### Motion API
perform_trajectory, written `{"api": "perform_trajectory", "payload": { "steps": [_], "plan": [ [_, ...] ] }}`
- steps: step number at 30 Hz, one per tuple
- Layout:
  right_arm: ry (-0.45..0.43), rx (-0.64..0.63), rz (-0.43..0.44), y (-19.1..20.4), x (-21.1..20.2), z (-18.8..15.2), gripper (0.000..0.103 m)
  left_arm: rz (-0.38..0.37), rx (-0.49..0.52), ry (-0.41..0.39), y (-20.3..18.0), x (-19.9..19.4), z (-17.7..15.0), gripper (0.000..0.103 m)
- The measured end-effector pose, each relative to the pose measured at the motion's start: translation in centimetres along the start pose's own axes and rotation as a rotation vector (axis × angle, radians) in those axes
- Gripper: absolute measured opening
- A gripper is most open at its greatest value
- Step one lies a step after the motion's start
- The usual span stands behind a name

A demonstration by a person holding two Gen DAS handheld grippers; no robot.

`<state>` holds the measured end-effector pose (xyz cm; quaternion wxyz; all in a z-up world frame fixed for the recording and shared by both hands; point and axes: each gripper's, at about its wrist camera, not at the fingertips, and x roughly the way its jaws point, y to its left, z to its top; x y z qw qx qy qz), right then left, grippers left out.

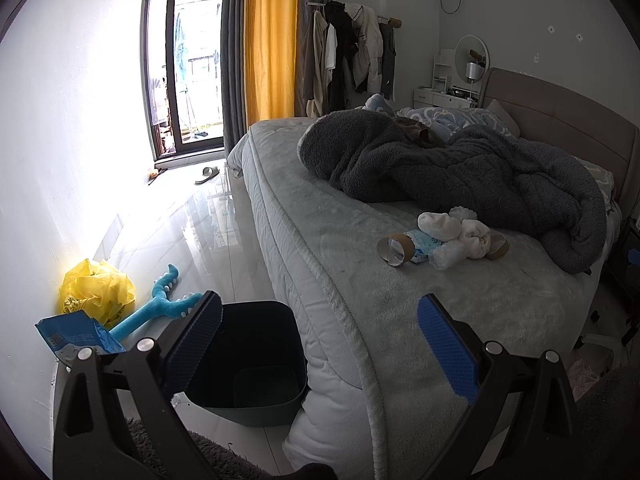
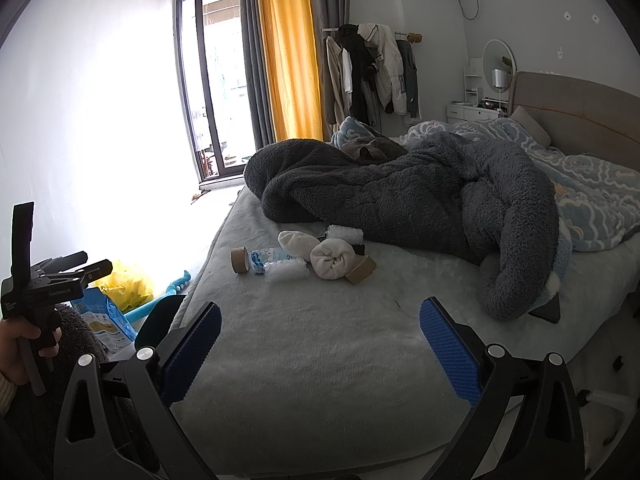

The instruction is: Collect trash

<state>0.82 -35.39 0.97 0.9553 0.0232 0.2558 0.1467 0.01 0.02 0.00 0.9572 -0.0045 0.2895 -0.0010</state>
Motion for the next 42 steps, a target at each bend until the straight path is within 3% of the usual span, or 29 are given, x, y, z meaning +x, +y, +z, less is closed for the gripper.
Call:
{"api": "perform_trajectory", "payload": {
  "steps": [23, 31, 38, 42],
  "plan": [
    [0.013, 0.013, 0.007, -0.2, 0.1, -0.1, 0.101, -0.011, 0.019, -0.001, -0.4, 0.0, -0.2, 0.1],
    [0.017, 0.065, 0.039, 0.0, 0.3, 0.7, 0.101, -0.076, 0.027, 0.009, -0.7, 0.0, 0.6, 0.099],
    [0.036, 0.089, 0.059, -0.1, 3.2, 1.6, 0.101, -0.152, 0.065, 0.017, -0.8, 1.7, 1.0, 0.098],
    [0.053, 0.072, 0.063, -0.2, 5.7, 2.6, 0.1, -0.21, 0.075, 0.038, -1.0, 3.8, 1.6, 0.088]
  ]
}}
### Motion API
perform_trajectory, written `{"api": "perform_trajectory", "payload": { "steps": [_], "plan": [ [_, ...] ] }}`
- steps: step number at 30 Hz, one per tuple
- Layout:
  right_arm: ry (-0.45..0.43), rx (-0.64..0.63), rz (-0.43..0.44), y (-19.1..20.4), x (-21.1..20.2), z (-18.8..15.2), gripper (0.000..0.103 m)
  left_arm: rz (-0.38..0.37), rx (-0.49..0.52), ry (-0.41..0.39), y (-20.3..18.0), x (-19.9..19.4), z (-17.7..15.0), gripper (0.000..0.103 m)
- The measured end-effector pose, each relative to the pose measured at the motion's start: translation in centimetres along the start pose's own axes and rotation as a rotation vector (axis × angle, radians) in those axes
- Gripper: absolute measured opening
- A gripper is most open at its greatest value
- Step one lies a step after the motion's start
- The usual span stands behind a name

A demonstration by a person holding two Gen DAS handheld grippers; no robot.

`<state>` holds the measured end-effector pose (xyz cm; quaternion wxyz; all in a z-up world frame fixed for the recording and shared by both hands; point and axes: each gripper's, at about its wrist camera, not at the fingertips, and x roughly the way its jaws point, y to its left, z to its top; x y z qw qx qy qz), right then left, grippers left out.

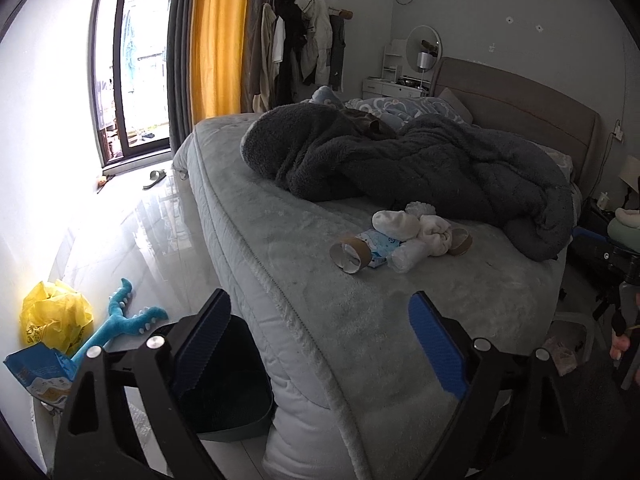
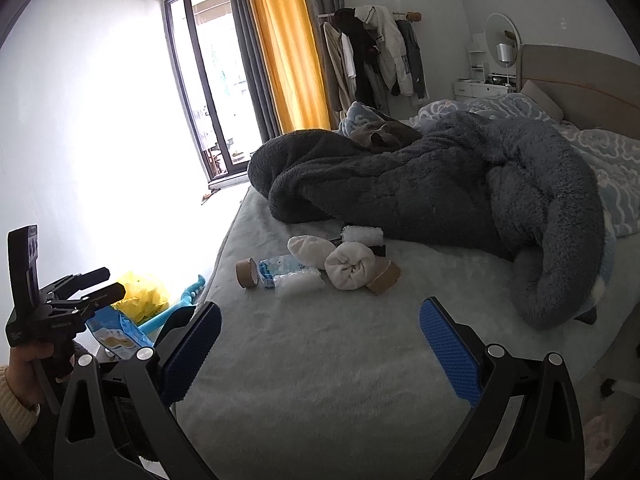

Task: Collect trash
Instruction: 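Move both tools toward the cardboard tube and bubble-wrap roll on the bed, then grasp the brown cardboard tube with the left tool while the right grasps the bubble-wrap roll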

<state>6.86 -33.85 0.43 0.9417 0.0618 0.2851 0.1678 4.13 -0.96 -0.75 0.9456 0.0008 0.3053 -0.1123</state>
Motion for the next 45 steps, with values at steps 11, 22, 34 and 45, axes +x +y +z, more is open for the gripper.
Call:
{"api": "perform_trajectory", "payload": {
  "steps": [11, 22, 34, 45],
  "plan": [
    [0.062, 0.038, 0.048, -2.3, 7.4, 2.4, 0.1, -0.133, 0.008, 0.058, 0.8, 6.0, 1.3, 0.084],
    [0.144, 0.023, 0.064, -4.2, 14.0, 3.8, 0.1, -0.236, 0.055, 0.112, 0.8, 12.5, 2.5, 0.08],
    [0.191, 0.035, 0.08, -5.4, 19.0, 5.4, 0.1, -0.334, 0.049, 0.177, 1.0, 18.1, 3.1, 0.079],
    [0.252, 0.055, 0.055, -6.4, 22.8, 6.6, 0.095, -0.387, 0.043, 0.254, 0.2, 21.7, 2.6, 0.057]
  ]
}}
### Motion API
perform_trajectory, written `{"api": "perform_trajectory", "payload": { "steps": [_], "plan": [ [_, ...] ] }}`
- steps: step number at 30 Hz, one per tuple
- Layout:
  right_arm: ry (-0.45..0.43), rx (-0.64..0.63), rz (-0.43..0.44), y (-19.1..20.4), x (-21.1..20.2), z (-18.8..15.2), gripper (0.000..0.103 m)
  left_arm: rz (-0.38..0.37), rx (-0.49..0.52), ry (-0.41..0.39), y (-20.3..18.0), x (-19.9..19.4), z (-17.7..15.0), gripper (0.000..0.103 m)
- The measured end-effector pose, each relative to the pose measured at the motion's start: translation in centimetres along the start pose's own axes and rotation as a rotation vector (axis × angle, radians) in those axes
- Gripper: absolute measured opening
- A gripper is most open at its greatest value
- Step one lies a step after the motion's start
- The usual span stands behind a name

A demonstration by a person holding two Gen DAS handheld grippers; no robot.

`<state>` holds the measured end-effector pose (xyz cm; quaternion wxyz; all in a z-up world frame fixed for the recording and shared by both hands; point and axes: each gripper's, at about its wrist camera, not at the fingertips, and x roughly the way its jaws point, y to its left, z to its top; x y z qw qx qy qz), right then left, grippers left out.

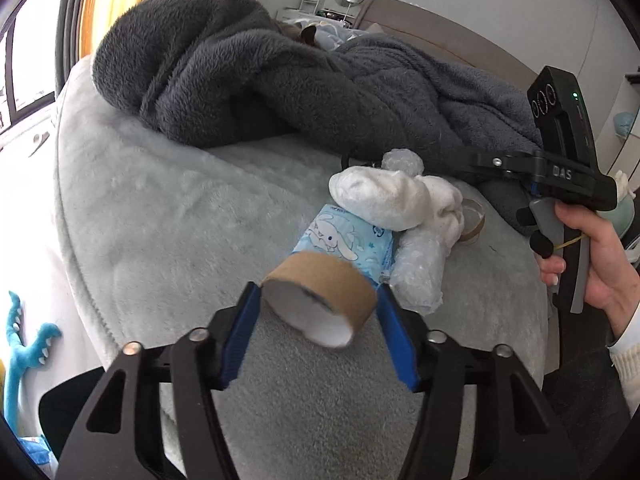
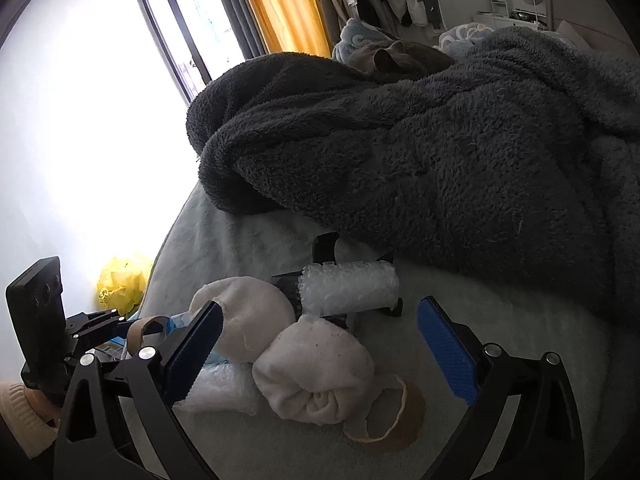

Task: Collect trash
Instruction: 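Grasp the brown cardboard tube with the left tool while the right grasps the bubble-wrap roll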

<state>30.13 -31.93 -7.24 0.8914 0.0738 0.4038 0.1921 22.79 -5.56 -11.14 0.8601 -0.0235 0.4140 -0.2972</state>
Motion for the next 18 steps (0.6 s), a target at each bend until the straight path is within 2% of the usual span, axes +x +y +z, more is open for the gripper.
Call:
{"api": "perform_trajectory", "payload": {
  "steps": [5, 7, 9, 12, 15, 18],
  "plan": [
    [0.045, 0.021, -0.064, 0.1, 1.7, 0.8, 0.089, -0.026, -0.03, -0.002, 0.6, 0.0, -0.3, 0.056],
    [0.06, 0.035, -0.09, 0.0, 2.5, 1.0, 0.084, -0.019, -0.019, 0.0, 0.7, -0.5, -0.6, 0.055],
    [0.064, 0.04, -0.112, 0.1, 2.9, 1.4, 0.071, -0.014, -0.012, -0.008, 0.9, -1.5, -0.9, 0.055],
    [0.09, 0.02, -0.174, 0.8, 3.8, 1.7, 0.063, -0.002, -0.018, -0.033, 1.5, -3.1, -1.2, 0.055],
    [0.074, 0.007, -0.224, 1.3, 3.8, 1.9, 0.061, 0.012, -0.022, -0.048, 2.0, -4.3, -1.3, 0.055],
    [0.015, 0.008, -0.248, 2.3, 3.2, 2.6, 0.061, 0.03, -0.026, -0.05, 2.5, -5.3, -1.3, 0.049]
  ]
}}
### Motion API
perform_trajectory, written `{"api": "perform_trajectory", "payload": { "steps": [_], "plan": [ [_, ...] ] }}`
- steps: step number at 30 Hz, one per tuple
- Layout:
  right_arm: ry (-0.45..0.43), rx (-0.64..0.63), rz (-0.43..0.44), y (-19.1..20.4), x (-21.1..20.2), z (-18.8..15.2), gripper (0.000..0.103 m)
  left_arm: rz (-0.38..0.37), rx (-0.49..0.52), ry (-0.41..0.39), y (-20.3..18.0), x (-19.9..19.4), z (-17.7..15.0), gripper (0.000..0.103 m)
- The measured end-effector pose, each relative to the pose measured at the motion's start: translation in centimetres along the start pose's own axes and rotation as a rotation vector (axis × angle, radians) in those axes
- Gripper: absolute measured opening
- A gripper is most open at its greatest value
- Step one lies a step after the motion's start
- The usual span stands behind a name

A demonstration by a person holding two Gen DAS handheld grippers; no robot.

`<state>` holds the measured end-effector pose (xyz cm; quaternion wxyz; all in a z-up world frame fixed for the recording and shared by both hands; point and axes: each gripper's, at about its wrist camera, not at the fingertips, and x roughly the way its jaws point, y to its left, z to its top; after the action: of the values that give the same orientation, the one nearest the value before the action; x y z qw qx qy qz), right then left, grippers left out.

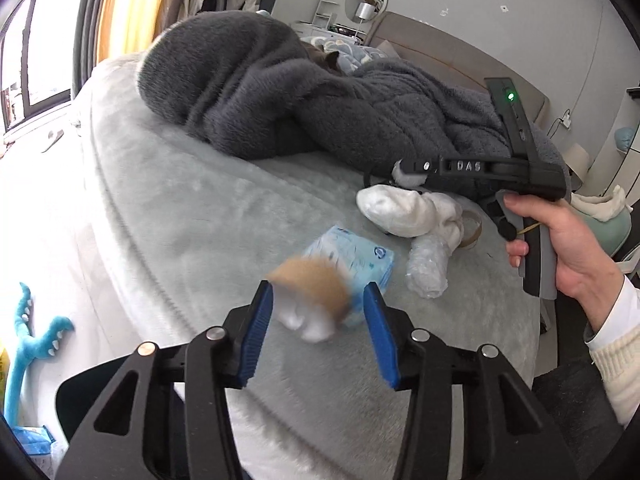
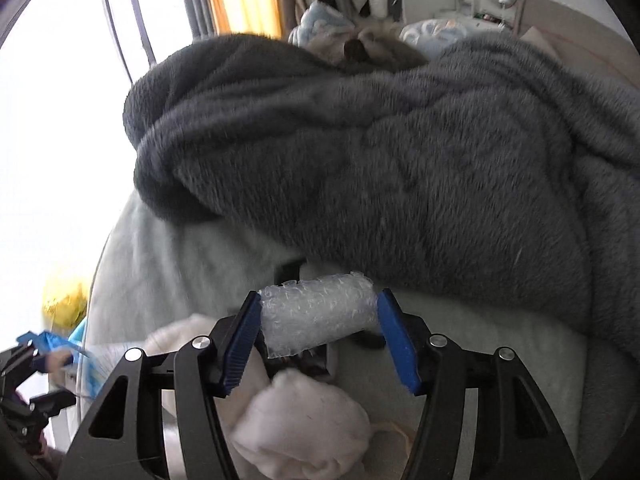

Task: Collect trash
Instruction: 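Grasp the brown cardboard tube with the left tool while the right grasps the bubble-wrap roll, then carry both items over the black bin and open the left tool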

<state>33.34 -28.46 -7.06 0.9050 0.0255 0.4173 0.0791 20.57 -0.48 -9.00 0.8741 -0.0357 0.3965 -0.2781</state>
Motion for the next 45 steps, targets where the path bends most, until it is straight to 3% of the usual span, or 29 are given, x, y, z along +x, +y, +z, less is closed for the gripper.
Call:
{"api": "perform_trajectory", "payload": {
  "steps": [8, 15, 21, 34, 45],
  "plan": [
    [-0.082, -0.064, 0.046, 3.9, -1.3, 1.3, 0.058, -0.015, -0.03, 0.01, 1.9, -0.9, -0.8, 0.038],
    [-0.104, -0.075, 0.15, 7.3, -1.8, 1.7, 0.055, -0.054, -0.074, 0.019, 2.7, -1.5, -1.4, 0.025],
    [-0.109, -0.12, 0.23, 11.2, -1.8, 1.5, 0.055, -0.088, -0.121, 0.033, 3.9, -2.1, -2.1, 0.024],
    [-0.079, -0.226, 0.37, 20.1, -2.1, -0.2, 0.055, 0.063, -0.192, 0.057, 8.3, -3.9, -3.4, 0.024],
    [-0.014, -0.271, 0.442, 25.9, -0.4, -2.3, 0.055, 0.219, -0.302, 0.216, 14.6, -3.3, -7.8, 0.024]
  ]
}}
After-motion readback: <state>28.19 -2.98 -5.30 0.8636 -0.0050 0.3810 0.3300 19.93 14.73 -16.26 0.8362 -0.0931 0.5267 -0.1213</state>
